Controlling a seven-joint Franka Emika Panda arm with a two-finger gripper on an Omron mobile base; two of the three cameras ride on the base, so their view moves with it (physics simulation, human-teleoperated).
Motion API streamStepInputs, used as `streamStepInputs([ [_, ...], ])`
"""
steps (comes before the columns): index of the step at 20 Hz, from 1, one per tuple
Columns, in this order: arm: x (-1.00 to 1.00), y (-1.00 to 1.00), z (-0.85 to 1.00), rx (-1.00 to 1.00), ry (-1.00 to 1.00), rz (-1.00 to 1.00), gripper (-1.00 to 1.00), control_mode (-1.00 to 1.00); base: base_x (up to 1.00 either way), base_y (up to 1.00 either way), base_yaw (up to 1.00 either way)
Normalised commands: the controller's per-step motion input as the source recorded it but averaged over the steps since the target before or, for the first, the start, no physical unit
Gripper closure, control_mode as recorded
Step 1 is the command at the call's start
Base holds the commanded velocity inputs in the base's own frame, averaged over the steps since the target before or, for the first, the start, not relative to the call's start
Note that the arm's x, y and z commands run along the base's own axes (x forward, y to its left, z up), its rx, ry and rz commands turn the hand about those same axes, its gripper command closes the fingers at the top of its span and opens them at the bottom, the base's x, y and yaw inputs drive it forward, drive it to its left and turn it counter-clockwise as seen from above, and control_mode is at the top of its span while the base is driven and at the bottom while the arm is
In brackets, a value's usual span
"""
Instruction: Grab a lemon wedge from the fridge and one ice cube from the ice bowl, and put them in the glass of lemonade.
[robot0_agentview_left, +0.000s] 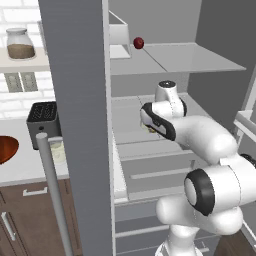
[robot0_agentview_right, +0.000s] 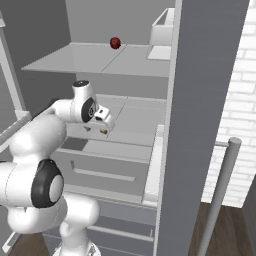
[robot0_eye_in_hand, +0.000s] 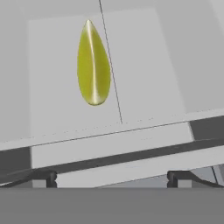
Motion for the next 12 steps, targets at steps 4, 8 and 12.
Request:
streamStepInputs([
  [4, 0.56, 0.0, -0.26, 0.01, 0.02, 0.02, -1.0, -1.0, 0.0, 0.0, 0.0],
  [8, 0.38, 0.0, -0.26, 0.01, 0.01, 0.03, -1.0, -1.0, 0.0, 0.0, 0.0],
  [12, 0.22, 0.0, -0.04, 0.0, 0.0, 0.02, -1.0, -1.0, 0.0, 0.0, 0.0],
])
